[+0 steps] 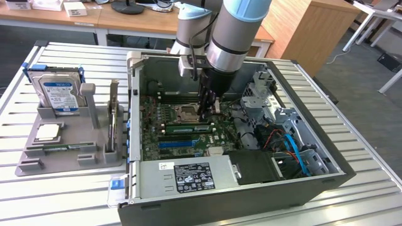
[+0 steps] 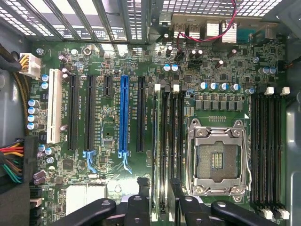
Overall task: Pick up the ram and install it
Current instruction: 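Press down the ram until it locks into place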
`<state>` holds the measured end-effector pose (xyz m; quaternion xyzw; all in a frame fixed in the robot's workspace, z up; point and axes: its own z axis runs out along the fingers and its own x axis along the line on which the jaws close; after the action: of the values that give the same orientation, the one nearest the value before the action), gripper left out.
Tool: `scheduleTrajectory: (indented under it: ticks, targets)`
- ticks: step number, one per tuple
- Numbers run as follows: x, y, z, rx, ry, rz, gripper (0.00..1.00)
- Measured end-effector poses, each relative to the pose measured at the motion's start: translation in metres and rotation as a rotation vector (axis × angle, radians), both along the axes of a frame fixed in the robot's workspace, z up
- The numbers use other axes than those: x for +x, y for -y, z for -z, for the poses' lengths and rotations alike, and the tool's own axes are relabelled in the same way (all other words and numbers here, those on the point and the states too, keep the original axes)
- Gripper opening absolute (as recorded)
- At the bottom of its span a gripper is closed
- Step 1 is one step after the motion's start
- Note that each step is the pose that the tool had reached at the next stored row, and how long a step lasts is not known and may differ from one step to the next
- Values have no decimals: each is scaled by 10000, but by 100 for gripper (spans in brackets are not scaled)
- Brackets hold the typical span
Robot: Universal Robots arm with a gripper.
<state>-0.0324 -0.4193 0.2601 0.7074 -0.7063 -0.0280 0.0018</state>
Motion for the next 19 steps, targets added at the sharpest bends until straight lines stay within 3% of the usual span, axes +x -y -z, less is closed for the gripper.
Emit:
scheduleTrajectory:
  ticks: [2,4,6,14,19]
  targets:
    - [0,0,0,1,0,0,29]
    - [0,0,0,0,0,0,17]
    - [0,0,0,0,0,0,11]
    - [4,0,0,0,0,-2,11]
    - [83,0,0,0,-1,0,11]
